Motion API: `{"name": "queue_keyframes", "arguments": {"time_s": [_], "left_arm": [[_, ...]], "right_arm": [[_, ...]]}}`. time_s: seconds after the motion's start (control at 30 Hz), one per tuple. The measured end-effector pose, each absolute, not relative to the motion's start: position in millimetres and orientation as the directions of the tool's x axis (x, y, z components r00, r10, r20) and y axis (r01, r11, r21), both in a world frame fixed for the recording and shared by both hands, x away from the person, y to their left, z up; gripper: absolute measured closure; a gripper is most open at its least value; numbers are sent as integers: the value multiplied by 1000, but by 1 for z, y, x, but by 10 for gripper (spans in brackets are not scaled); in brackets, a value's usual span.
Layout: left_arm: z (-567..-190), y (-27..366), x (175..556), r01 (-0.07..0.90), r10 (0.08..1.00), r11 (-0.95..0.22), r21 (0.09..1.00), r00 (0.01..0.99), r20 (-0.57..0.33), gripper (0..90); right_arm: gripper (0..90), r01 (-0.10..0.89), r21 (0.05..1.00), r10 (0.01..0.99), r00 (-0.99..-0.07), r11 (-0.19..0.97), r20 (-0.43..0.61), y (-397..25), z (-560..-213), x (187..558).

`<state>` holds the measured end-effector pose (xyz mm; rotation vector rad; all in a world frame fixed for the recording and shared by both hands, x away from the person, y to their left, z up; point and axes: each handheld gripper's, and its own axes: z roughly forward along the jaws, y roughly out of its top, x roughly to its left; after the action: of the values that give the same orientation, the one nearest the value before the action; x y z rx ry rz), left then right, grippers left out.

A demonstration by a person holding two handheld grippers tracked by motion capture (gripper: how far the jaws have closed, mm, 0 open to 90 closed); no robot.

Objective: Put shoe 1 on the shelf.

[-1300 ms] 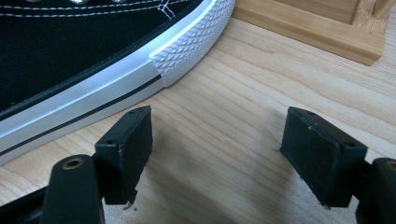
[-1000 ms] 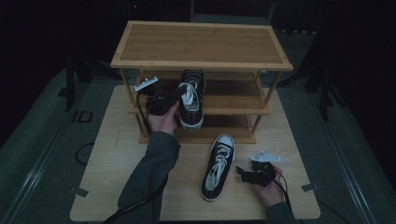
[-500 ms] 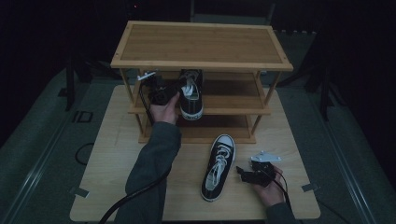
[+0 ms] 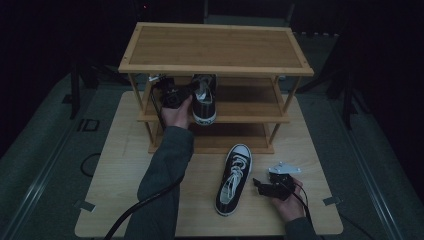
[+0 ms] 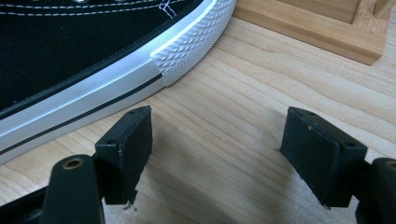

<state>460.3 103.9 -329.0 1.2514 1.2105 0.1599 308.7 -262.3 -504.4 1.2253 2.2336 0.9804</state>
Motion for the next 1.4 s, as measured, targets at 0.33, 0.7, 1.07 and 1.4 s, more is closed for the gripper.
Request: {"name": "queue_keyframes", "arguments": {"time_s": [0.33, 0.7, 1.07, 1.4], "left_arm": [[-328, 103, 446, 475, 677, 441, 761, 380, -630, 540], [-331, 104, 424, 445, 702, 400, 801, 414, -580, 481], [-326, 110, 393, 409, 741, 364, 837, 418, -526, 479], [-332, 119, 358, 396, 767, 320, 861, 426, -481, 475]], "right_arm": [[243, 562, 742, 848, -530, 366, -17, -262, -504, 308], [243, 561, 743, 848, -530, 367, -18, -262, -504, 308], [243, 561, 743, 848, -530, 366, -18, -262, -504, 308], [243, 560, 743, 848, -530, 366, -18, -262, -504, 309]]}}
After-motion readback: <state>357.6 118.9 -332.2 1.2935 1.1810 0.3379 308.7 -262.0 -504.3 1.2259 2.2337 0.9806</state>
